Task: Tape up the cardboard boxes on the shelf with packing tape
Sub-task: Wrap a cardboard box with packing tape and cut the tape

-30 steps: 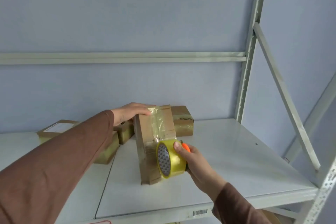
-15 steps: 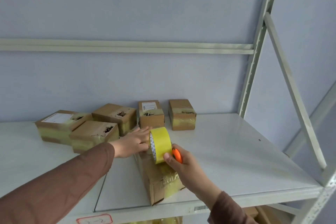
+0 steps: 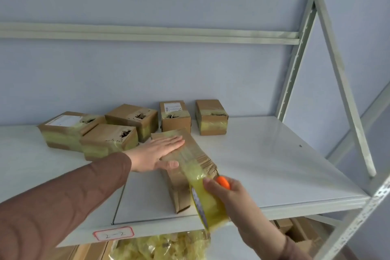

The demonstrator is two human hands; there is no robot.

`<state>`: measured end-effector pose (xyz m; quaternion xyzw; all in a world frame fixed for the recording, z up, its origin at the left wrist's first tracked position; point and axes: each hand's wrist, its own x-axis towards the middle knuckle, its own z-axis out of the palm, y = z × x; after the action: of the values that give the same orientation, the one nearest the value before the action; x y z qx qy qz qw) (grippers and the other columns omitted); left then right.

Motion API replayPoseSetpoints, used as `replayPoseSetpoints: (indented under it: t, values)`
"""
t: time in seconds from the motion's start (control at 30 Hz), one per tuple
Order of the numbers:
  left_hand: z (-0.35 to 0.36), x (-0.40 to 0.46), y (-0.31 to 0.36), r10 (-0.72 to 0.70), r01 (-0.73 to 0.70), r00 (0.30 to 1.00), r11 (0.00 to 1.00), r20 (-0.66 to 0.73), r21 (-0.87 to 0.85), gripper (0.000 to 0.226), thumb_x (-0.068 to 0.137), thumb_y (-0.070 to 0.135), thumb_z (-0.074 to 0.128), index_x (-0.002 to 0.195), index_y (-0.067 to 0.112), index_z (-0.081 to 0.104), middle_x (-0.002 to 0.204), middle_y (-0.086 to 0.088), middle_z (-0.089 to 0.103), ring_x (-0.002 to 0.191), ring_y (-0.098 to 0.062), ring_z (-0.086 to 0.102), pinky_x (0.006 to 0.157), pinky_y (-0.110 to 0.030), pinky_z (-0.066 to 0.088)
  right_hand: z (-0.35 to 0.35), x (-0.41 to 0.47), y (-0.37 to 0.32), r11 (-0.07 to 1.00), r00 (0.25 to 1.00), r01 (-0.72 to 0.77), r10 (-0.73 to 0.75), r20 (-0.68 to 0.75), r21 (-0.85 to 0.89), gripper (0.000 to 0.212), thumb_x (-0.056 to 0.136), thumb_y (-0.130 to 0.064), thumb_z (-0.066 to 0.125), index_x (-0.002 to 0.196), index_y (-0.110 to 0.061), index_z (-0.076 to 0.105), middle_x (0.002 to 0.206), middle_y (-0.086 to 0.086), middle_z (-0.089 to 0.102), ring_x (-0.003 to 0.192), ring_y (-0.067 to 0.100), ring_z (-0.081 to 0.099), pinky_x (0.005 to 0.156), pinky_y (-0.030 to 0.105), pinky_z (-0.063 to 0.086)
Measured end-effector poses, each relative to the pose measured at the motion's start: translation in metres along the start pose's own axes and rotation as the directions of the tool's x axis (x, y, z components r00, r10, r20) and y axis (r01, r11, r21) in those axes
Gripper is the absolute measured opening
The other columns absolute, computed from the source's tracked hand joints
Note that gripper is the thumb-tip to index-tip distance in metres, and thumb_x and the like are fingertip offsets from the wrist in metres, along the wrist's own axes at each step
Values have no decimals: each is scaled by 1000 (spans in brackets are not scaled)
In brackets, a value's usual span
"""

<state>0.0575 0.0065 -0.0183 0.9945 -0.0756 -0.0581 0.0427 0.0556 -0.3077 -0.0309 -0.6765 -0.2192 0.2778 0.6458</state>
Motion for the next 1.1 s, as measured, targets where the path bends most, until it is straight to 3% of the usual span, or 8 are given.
replayPoseSetpoints:
  t: [0.33,0.43,0.5,0.57,0.63,0.83,0.97,1.1]
  values:
    - [-46,31,2,-7,-7,999,953,46,303,68,101,68,24,160,48,-4,171,10,-6,158,-10,-5,126,-34,-3,22,-3,19,987,995,-92,96,-21,131,62,90,-52,70,112,4,59,95,7,61,89,24,59,87,49,52]
    - [-33,9,32,-86,163,952,955,-295,246,60,105,52,43,161,40,23,169,5,22,154,-18,24,123,-41,26,23,-11,26,991,997,-59,66,-51,122,64,91,-53,68,119,3,57,95,3,57,90,20,52,84,38,38]
    - [-12,-15,63,-236,164,761,971,-604,-173,37,102,40,57,138,33,58,133,10,59,119,-13,56,96,-36,49,23,-11,28,988,996,-69,75,-42,140,57,92,-51,67,119,-1,61,95,2,61,89,19,56,83,35,39]
    - [16,-45,98,-475,2,607,802,-637,-597,13,99,44,60,99,32,65,88,17,62,78,-3,58,70,-26,48,22,-10,27,985,995,-87,93,-33,147,51,94,-48,67,118,-3,64,96,4,63,89,19,59,84,36,41]
    - [43,-68,131,-610,-41,614,608,-500,-793,39,93,63,54,90,25,62,70,14,56,61,-2,51,58,-18,41,20,-8,25,984,995,-89,95,-31,156,46,95,-45,67,118,-5,64,97,6,66,90,22,61,87,41,46]
    - [68,-62,179,-615,74,788,68,17,-995,48,91,72,54,117,34,63,107,4,75,95,-10,74,85,-34,57,7,-5,22,985,998,44,-49,-25,-170,52,90,-65,57,104,-15,62,92,13,71,82,26,70,82,46,58]
    - [69,-50,179,-622,24,782,-46,47,-999,40,86,55,63,110,22,62,104,-10,75,97,-24,73,79,-38,54,-23,42,-2,523,818,349,-575,-20,-778,25,103,-47,51,119,-31,60,118,-13,62,88,16,66,70,39,53]
    - [64,-43,180,-634,63,761,-142,140,-988,27,90,50,63,105,29,69,108,-1,65,110,-24,60,96,-43,46,-23,82,-4,130,901,261,-390,193,-957,36,105,-45,48,140,-41,52,146,-18,48,103,25,69,79,38,52]
